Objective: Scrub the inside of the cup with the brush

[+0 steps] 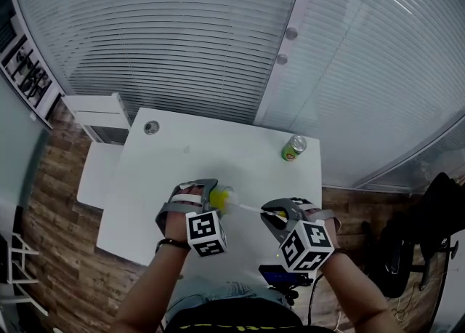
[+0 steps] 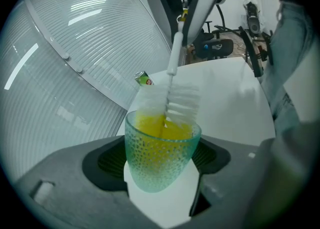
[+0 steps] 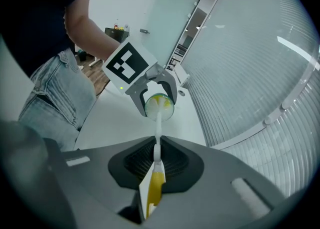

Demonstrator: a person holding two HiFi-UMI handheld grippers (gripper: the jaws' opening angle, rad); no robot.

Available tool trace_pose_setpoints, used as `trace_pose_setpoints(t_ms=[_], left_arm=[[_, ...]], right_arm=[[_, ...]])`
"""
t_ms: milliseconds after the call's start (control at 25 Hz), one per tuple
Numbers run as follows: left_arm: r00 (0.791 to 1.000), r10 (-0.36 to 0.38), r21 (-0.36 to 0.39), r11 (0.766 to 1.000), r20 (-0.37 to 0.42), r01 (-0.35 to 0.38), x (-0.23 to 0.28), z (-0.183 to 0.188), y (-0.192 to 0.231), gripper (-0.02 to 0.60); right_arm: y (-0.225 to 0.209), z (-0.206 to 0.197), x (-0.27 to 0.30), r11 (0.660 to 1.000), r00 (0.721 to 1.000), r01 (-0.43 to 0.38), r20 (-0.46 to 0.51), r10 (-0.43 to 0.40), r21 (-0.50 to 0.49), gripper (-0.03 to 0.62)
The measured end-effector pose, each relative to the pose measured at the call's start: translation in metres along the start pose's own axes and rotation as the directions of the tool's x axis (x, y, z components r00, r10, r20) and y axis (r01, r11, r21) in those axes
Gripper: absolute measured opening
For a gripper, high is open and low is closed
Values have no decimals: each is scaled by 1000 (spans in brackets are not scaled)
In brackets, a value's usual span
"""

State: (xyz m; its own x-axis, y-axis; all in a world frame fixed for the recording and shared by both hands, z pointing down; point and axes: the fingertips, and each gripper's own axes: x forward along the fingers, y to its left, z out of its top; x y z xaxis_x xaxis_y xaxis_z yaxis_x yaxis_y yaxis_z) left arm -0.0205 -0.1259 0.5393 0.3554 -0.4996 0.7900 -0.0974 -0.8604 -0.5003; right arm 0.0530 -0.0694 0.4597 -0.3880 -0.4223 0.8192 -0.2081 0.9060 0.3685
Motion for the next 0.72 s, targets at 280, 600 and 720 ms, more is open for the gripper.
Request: trace_pose_setpoints(t_ms=[280,600,720], left_arm=[[1000,7,-4,1000,8,-7,2,0,2,396],[1000,15,4,1000,9,-15,1,2,3,396],[1000,14,3,1000,6,-14,2,-2,3,396]], right_arm=[[-11,-11,0,998,1000,-2,6,1,61,34],[0,-20,19,996,1000,-29,-11,29,79,32],[6,-17,21,996,999,-37,0,37,86,32]])
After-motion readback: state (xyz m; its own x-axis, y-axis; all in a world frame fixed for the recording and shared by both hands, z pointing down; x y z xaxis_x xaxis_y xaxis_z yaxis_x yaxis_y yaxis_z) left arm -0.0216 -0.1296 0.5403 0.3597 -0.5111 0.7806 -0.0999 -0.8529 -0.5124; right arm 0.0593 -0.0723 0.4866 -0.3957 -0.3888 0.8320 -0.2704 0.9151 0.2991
